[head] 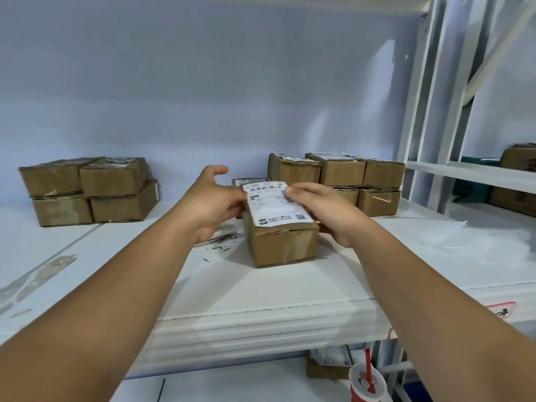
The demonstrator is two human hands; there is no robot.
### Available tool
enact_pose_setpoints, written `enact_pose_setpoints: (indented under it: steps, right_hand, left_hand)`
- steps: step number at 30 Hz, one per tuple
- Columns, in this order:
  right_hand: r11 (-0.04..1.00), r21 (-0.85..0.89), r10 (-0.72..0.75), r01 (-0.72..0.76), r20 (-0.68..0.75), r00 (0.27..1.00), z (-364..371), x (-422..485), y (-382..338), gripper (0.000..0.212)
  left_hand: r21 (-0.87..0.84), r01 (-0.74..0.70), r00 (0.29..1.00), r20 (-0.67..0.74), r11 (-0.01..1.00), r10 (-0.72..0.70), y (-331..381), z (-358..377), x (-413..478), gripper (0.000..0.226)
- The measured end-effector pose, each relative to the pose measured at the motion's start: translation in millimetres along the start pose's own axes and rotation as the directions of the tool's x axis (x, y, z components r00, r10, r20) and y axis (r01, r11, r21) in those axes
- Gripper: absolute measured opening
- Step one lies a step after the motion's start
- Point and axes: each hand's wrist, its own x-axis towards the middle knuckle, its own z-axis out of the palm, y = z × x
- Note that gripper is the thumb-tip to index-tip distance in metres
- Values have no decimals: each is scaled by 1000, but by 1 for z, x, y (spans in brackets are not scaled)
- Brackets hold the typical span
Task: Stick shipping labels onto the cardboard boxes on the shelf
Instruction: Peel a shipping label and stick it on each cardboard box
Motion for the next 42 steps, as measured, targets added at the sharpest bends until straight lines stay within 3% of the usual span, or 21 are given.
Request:
enact_pose_setpoints:
  steps: [2,6,10,13,15,20,23,29,36,39,42]
  right_hand:
    - [981,192,18,-29,62,998,1,0,-2,30]
    - [927,374,12,-40,79,997,1,0,-4,39]
    - [905,425,-13,7,11,1000,1,3,-3,44]
    - [872,485,-35,61,-63,997,0,3,-4,37]
    - [868,490,-51,81,-75,996,0,3,-5,34]
    - [909,407,-113,93,25,993,4,0,-5,33]
    - [932,349,-129,98,66,989,9,0,-1,46]
    - [903,405,-171,142,37,985,18,3,-8,49]
    - [888,445,-161,116,65,985,35,16,-19,44]
    - [890,442,-159,117,59,986,46,28,-26,26]
    - [908,405,-119,110,-5,993,57,42,-27,34]
  left_hand:
    - [-36,-73,997,-22,997,72,0,0,2,33]
    - [156,-169,985,40,973,165,-2,3,2,17]
    - [126,-94,986,152,988,74,1,4,-4,25]
    - [151,-42,959,283,988,-3,-1,5,-7,36]
    - [103,-33,955,296,994,1,-1,5,-6,38]
    - [-41,-22,991,134,999,27,-1,-1,4,34]
    - [-101,-47,996,71,994,54,-3,-4,9,37]
    - [-121,-150,983,90,981,161,0,-8,6,44]
    - [-25,-314,940,-146,949,308,-2,-13,16,29]
    - [-30,-331,914,-258,943,312,-3,-16,21,21]
    - [-55,-316,930,-213,947,298,-7,-20,28,34]
